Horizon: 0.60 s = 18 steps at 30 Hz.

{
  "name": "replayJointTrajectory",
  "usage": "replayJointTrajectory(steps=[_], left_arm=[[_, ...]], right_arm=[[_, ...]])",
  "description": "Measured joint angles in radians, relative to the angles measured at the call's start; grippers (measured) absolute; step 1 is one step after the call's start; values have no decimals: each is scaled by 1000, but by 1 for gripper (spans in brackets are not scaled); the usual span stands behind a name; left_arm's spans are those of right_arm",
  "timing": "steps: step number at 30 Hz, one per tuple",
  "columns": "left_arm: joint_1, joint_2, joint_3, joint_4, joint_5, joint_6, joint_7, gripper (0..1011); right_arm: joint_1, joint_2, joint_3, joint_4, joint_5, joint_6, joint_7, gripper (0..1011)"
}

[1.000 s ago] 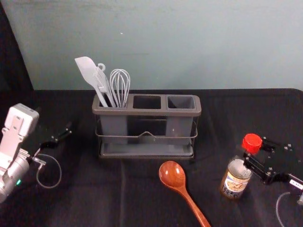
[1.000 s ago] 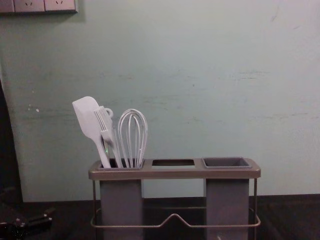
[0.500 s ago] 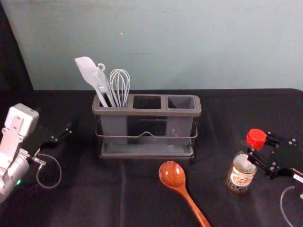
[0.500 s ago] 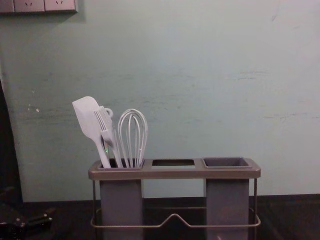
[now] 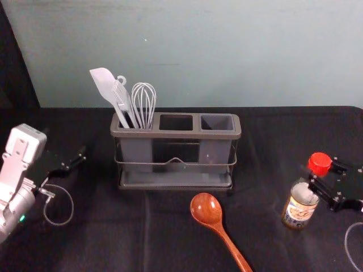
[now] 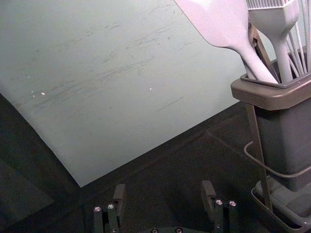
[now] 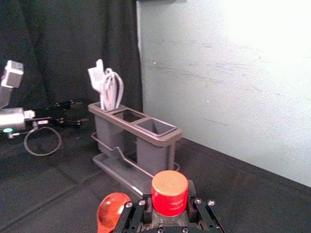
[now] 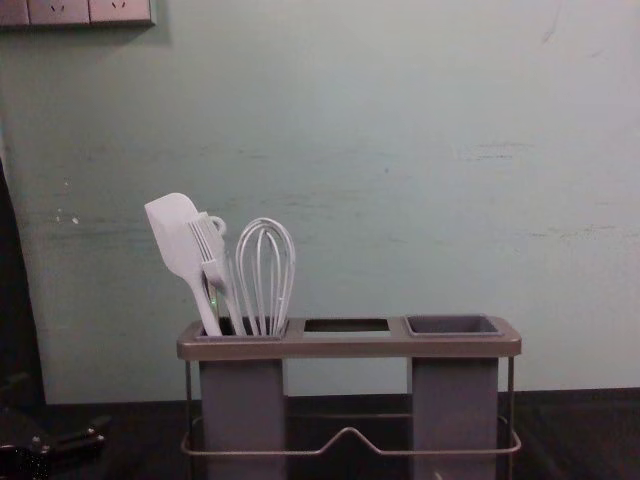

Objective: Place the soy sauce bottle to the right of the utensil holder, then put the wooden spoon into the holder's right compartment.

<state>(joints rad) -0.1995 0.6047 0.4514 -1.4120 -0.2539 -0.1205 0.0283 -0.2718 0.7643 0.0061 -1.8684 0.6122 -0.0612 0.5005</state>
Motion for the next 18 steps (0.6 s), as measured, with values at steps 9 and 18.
replayJointTrajectory(steps=[9,18], left_arm=[[0,0,0,0,0,0,0,1011],[0,0,0,0,0,0,0,1011]], right_arm=[[68,-29,-16,52,-35,-9,-9,382],[205,-61,-79,136,-66,9,-2,382]])
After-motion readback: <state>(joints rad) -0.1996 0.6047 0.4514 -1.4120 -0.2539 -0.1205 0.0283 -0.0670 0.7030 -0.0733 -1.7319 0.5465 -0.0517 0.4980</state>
